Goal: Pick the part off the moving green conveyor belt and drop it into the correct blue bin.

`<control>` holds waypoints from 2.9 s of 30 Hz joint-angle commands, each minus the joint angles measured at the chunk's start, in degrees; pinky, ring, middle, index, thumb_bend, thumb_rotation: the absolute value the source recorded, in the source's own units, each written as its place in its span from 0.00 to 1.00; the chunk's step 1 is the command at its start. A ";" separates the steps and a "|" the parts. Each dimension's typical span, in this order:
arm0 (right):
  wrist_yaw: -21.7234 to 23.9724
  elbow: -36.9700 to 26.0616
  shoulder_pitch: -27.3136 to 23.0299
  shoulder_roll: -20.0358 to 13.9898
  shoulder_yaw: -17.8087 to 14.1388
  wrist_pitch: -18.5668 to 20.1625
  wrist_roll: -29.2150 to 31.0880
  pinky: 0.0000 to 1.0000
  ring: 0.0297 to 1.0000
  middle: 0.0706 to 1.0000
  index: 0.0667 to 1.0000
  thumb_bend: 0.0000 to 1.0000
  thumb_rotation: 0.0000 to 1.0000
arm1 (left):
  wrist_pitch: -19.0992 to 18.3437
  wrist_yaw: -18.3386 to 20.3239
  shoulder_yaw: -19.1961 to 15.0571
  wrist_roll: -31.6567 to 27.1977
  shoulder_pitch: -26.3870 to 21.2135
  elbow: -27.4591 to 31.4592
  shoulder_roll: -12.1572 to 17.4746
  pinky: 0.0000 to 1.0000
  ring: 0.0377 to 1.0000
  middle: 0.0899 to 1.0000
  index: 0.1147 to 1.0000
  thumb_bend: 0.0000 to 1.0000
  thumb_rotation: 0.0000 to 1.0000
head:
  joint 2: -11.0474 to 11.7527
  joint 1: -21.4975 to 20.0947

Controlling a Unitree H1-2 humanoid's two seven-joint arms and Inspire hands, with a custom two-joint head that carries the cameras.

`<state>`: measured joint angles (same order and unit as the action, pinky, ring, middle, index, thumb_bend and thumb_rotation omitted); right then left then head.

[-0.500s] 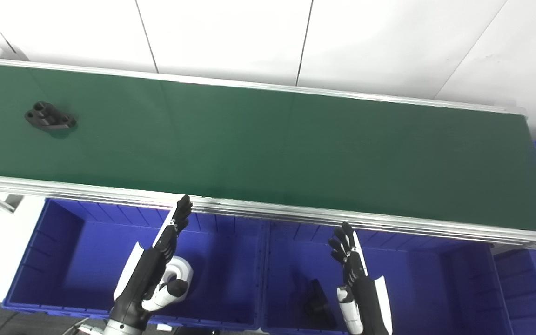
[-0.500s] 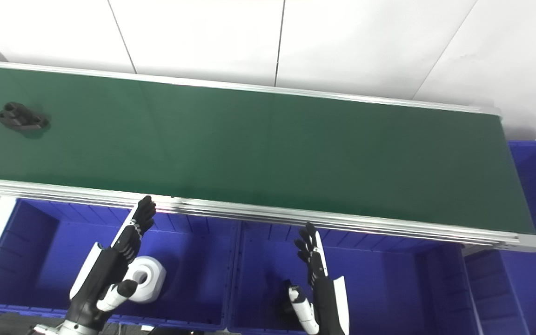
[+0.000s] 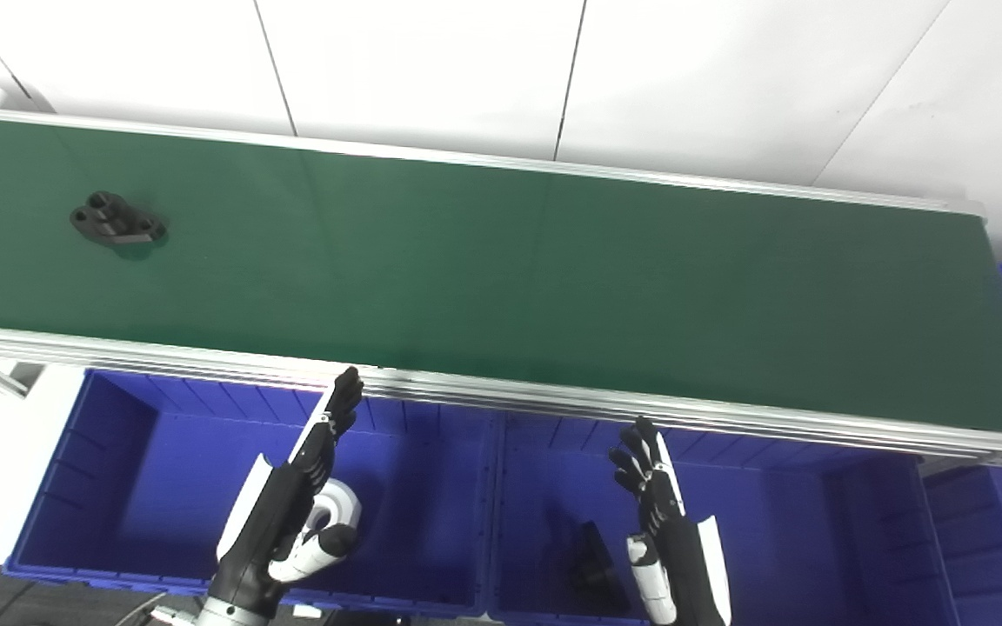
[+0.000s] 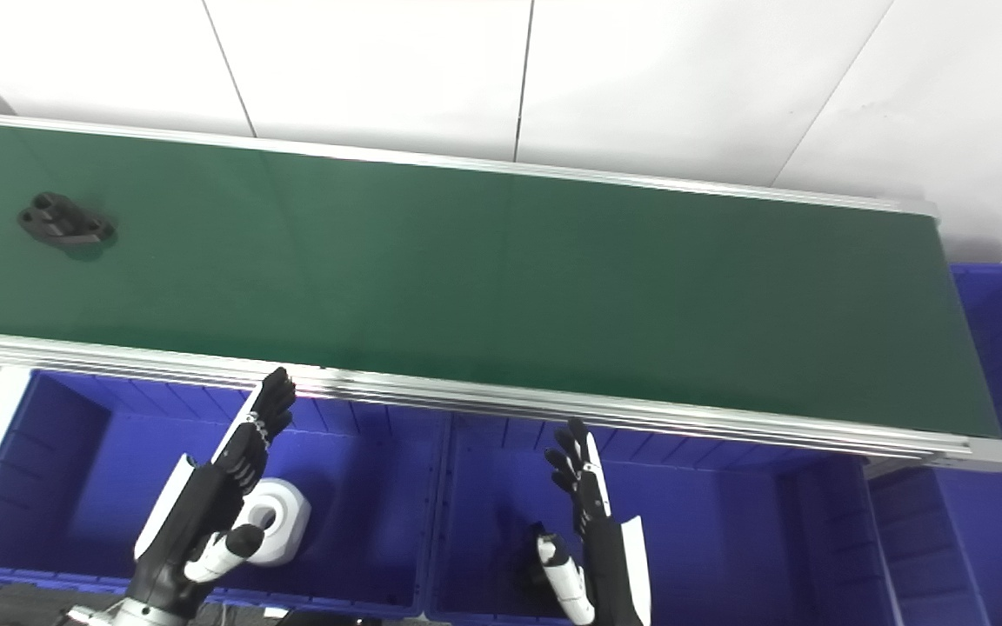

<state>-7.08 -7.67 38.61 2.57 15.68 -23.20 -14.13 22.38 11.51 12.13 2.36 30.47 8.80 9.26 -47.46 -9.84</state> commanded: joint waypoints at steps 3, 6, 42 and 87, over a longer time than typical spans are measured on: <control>-0.25 -0.62 0.10 0.39 0.41 -3.04 0.13 0.90 0.90 0.94 0.99 0.89 1.00 | 1.55 0.26 0.18 -0.85 -0.12 0.73 0.34 1.00 1.00 1.00 1.00 0.95 0.83 | -0.01 0.01; -0.37 -0.42 -0.07 0.36 0.46 -3.23 0.10 0.89 0.89 0.94 0.99 0.88 1.00 | 1.29 0.18 0.14 -0.47 -0.11 0.93 0.42 1.00 1.00 1.00 1.00 0.95 0.83 | 0.05 -0.20; -2.22 2.19 -0.84 -1.18 1.44 -3.71 1.57 0.90 0.89 0.94 0.99 0.89 1.00 | 3.63 0.24 0.74 0.40 -0.54 -2.35 -0.20 1.00 1.00 1.00 1.00 0.91 0.82 | 6.31 4.17; -0.30 8.93 -5.17 -7.22 -0.42 -3.73 9.84 1.00 0.91 0.96 1.00 0.80 0.96 | 4.52 -5.89 7.53 3.23 -5.74 -11.64 -1.75 0.90 1.00 1.00 1.00 0.89 0.73 | 14.45 14.64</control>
<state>-7.17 2.22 33.33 -4.97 15.14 -23.79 -3.76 24.59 5.89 19.51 6.12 25.17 -3.63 7.31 -32.96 4.75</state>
